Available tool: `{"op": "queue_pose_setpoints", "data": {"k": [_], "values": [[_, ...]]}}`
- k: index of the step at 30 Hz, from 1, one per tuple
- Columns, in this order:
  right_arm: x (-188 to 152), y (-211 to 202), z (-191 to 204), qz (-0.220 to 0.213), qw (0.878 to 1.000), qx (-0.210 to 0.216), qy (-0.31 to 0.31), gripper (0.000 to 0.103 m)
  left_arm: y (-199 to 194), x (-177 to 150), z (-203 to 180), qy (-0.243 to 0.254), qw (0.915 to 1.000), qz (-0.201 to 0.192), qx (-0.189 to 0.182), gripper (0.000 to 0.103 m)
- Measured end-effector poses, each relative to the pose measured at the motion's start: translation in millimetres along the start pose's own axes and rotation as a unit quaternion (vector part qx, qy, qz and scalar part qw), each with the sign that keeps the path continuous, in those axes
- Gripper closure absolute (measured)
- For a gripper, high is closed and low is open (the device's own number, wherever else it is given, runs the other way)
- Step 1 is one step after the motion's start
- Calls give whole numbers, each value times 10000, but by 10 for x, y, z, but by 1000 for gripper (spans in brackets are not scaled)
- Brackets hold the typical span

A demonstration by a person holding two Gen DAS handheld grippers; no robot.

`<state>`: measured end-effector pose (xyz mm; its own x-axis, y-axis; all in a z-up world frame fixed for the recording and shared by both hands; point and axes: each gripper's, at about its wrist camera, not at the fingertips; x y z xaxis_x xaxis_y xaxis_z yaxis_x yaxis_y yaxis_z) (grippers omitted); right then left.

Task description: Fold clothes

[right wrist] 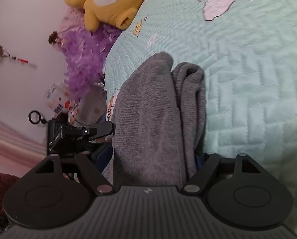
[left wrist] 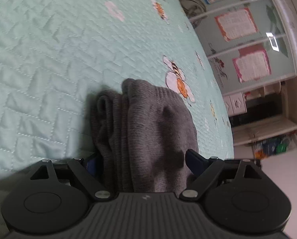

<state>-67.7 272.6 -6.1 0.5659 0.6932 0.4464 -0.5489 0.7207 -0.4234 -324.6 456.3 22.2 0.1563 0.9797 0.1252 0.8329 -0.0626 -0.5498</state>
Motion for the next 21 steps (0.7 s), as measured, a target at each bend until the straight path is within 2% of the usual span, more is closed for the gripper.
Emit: {"op": "queue_pose_setpoints", "data": {"k": [1, 4, 6, 11, 15, 21], "values": [[-4, 10, 25, 0, 10000, -35, -46, 25, 13, 2, -17, 107, 9999, 66, -8, 18], [-111, -55, 151, -212, 9987, -397, -220, 39, 63, 62, -11, 161, 9996, 244, -66, 29], [-213, -142, 258, -513, 9959, -670, -314, 52, 102, 93, -37, 270, 9989, 370, -126, 35], [-570, -409, 571, -1399, 9810, -1302, -327, 59, 218, 97, -280, 967, 9915, 702, -509, 45], [-937, -664, 873, -2185, 9575, -1883, -59, 60, 407, -11, -639, 1679, 9769, 1043, -817, 46], [-1375, -1076, 1112, -3374, 9065, -2510, 363, 60, 775, -242, -1289, 2748, 9449, 1422, -1072, 46]]}}
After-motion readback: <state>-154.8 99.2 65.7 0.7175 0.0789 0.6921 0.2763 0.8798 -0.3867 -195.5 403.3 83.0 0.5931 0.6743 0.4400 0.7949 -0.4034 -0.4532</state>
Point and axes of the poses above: each gripper's, at about its wrist camera, not at the fingertips, and y roughly the way its jaws point, z to its left, x to its top, and after that the axes turned 11 degrees about -y, right-handed
